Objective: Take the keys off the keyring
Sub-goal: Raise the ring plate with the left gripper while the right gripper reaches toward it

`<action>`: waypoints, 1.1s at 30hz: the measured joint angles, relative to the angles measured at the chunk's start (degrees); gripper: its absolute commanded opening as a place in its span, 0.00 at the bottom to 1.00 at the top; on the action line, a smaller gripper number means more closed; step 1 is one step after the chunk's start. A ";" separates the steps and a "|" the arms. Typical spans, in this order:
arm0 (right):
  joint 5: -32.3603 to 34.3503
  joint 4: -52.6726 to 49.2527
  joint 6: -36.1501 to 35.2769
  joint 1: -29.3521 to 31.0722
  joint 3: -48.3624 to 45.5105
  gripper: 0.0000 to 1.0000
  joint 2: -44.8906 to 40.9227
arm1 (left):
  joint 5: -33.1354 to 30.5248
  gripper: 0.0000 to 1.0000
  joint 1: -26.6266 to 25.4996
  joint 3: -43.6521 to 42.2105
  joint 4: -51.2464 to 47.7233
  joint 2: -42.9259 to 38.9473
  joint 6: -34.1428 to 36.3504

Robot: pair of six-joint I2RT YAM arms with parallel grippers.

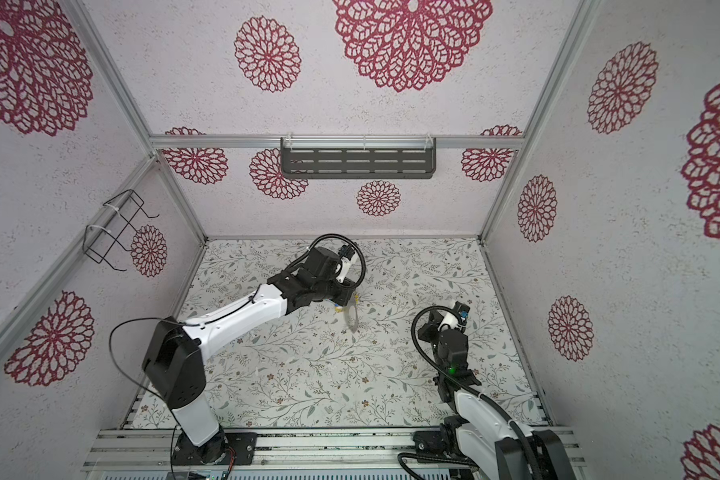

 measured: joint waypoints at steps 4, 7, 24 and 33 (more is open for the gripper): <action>-4.76 -9.25 -1.11 0.07 6.19 0.02 -6.60 | 5.38 0.00 0.00 -4.28 3.78 -5.46 7.08; -8.98 -15.58 -1.62 0.15 13.16 0.02 -9.31 | 8.09 0.00 0.31 -6.69 4.81 -8.37 9.46; -36.92 -36.33 1.53 3.21 34.38 0.08 -7.32 | 32.04 0.00 1.42 -7.78 11.39 -15.43 7.43; -38.21 -36.28 1.49 9.84 38.16 0.10 -4.20 | 38.40 0.00 2.64 -8.22 13.09 -16.70 7.93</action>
